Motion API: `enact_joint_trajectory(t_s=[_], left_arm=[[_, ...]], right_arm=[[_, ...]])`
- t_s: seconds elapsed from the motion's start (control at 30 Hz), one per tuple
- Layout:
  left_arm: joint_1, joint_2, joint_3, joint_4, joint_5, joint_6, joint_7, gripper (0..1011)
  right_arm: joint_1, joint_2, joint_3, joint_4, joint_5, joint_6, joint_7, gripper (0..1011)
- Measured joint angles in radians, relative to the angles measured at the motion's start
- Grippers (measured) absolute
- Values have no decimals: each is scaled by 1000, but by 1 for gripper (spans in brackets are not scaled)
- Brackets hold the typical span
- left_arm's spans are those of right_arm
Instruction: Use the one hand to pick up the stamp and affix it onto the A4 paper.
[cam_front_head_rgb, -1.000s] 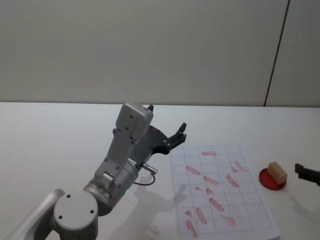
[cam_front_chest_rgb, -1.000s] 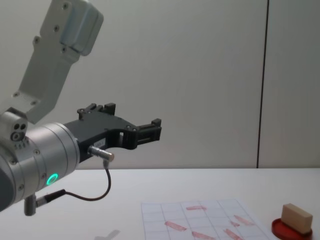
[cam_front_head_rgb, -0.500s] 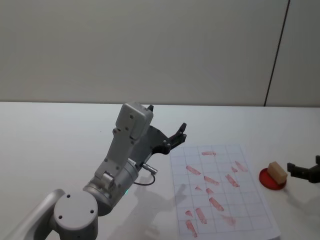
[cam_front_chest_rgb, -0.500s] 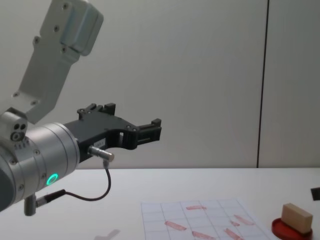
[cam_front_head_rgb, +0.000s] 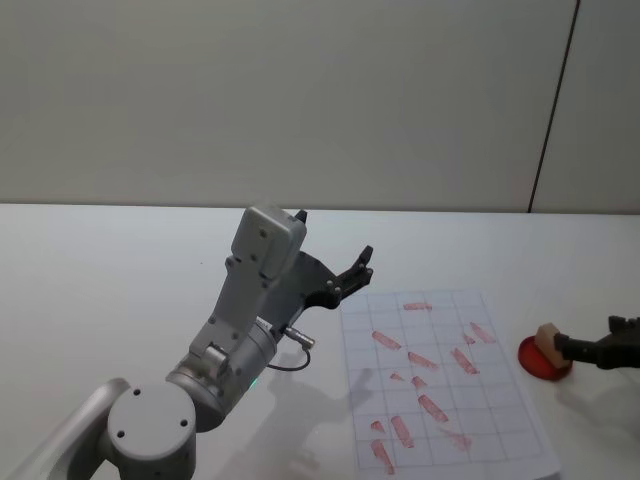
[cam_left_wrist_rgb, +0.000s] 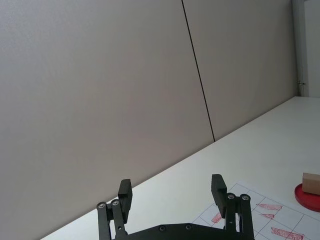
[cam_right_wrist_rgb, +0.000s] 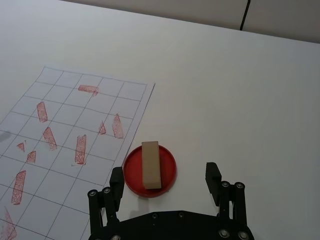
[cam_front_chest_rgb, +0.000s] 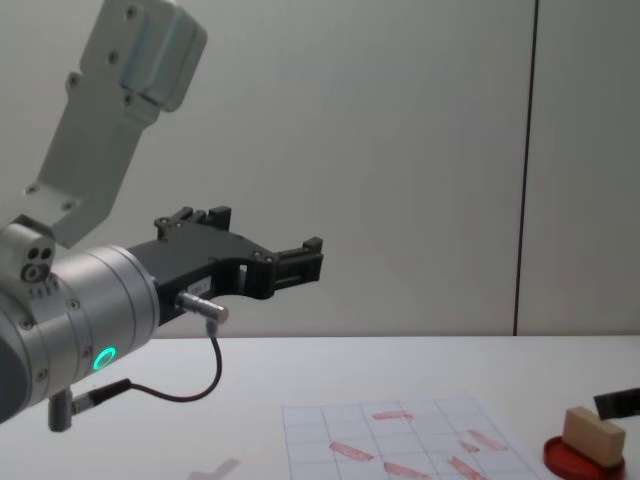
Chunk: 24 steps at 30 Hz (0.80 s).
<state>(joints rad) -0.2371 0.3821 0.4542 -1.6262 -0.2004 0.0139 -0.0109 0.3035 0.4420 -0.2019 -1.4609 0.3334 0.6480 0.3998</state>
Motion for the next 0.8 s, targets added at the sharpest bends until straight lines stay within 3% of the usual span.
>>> enact_joint_trajectory(t_s=[0.33,0.8], left_arm=[[0,0,0,0,0,0,0,1002],[0,0,0,0,0,0,0,1002]], right_arm=[[33,-19,-23,41,-36,5,25,1001],[59,-41,-39,85,-35,3,22,1001]])
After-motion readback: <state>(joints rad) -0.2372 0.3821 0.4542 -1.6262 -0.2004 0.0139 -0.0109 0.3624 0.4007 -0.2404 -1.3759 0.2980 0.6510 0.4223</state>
